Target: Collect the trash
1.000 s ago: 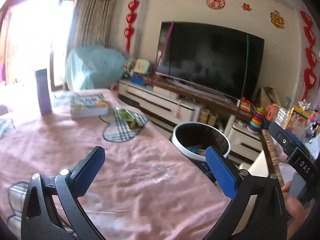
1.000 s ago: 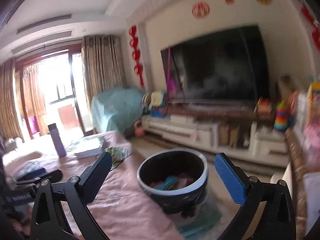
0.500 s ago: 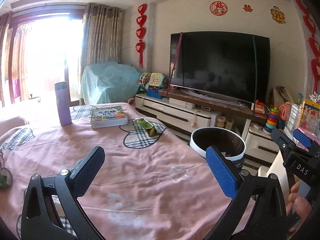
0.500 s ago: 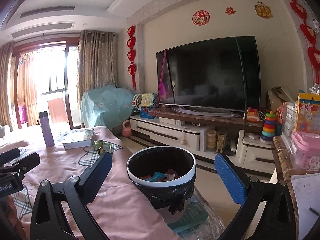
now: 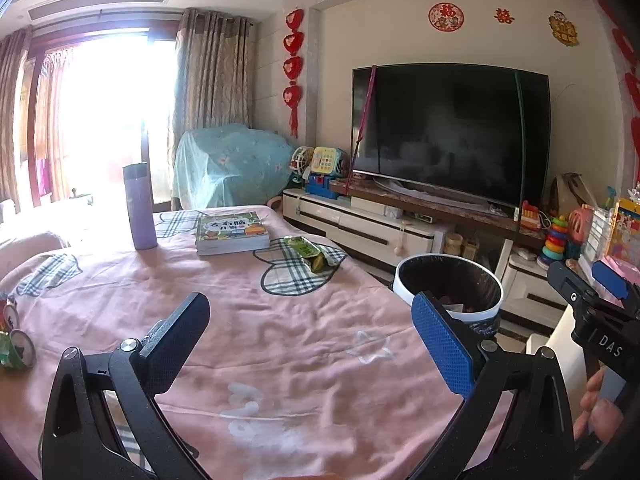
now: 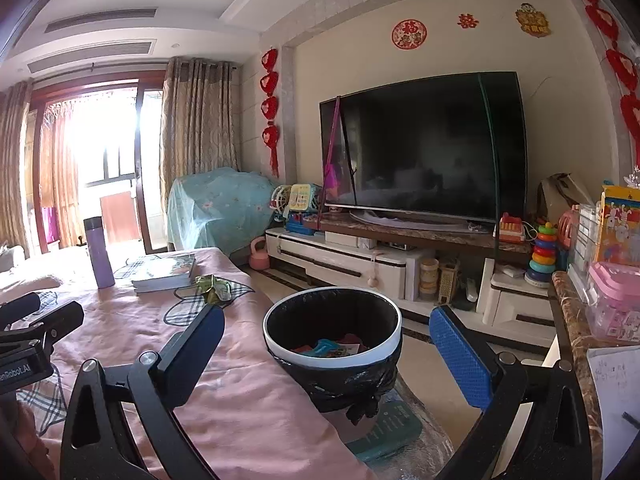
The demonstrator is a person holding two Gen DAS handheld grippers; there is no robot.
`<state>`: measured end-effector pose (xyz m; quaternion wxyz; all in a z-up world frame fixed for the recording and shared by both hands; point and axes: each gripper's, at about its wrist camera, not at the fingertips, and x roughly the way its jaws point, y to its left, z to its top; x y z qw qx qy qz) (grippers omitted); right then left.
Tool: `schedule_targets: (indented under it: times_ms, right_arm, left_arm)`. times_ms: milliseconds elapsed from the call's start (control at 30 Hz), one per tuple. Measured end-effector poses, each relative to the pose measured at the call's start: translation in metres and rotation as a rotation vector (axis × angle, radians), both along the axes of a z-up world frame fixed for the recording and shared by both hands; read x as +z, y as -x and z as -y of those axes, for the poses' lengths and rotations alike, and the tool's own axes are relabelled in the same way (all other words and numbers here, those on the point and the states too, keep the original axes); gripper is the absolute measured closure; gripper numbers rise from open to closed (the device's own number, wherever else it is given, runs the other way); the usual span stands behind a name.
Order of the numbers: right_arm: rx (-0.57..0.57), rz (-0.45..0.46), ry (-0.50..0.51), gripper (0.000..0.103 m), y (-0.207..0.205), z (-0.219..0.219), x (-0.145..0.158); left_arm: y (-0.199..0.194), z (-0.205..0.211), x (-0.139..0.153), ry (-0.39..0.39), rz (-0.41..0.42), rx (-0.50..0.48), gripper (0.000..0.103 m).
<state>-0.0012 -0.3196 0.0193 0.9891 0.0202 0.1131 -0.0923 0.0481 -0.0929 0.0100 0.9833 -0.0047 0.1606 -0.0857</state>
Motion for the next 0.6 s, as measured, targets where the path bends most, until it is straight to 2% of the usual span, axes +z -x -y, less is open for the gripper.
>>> schedule_targets:
  times_ms: [600]
  right_arm:
    - [0.006,0.005,0.003,0.0,0.0007,-0.0021,0.0027]
  left_arm:
    - [0.0039,0.0021,0.001,-0.009,0.01,-0.001,0.0]
